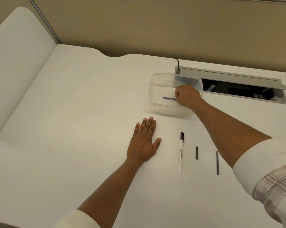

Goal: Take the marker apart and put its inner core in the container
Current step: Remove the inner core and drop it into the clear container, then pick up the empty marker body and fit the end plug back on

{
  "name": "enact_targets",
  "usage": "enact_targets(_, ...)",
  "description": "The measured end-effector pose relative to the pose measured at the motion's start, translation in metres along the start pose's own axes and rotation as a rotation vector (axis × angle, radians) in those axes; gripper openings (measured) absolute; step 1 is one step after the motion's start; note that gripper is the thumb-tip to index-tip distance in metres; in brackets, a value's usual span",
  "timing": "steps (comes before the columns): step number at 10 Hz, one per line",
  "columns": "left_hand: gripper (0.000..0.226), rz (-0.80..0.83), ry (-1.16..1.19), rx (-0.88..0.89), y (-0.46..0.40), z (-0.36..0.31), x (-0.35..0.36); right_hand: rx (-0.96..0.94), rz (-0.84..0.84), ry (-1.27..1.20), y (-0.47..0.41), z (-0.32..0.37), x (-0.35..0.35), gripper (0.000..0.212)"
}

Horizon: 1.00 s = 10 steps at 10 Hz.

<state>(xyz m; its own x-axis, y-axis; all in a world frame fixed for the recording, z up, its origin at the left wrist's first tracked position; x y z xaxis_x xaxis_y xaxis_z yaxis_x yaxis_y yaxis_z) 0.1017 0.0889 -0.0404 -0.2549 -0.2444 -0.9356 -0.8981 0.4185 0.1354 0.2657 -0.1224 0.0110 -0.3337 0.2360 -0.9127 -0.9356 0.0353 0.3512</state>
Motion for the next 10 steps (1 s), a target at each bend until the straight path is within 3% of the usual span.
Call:
enact_targets(4,0.07,0.006,0.001,0.002,0.0,0.0,0.0,-0.007,0.021,0.02,0.006,0.005,-0.007,0.02)
enact_targets(8,0.07,0.031,-0.019,0.007,0.001,0.0,0.001,-0.032,-0.031,-0.062,0.024,0.006,-0.031,0.013)
enact_targets(10,0.07,0.037,-0.032,0.01,0.003,0.0,-0.001,-0.125,-0.236,-0.101,0.061,0.006,-0.056,0.016)
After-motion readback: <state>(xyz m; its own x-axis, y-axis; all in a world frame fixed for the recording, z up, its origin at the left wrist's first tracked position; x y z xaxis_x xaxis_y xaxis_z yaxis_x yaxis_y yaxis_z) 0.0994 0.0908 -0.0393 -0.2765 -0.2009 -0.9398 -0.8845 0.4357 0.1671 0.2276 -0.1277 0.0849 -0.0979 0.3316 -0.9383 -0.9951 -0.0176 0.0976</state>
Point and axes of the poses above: each hand's wrist, its own y-axis away from the middle knuckle, its own x-axis out of the palm, z = x × y, the point moved 6 cm from there along -y, towards the middle knuckle, and after that the axes turned 8 degrees about z, right-handed, at the moved point
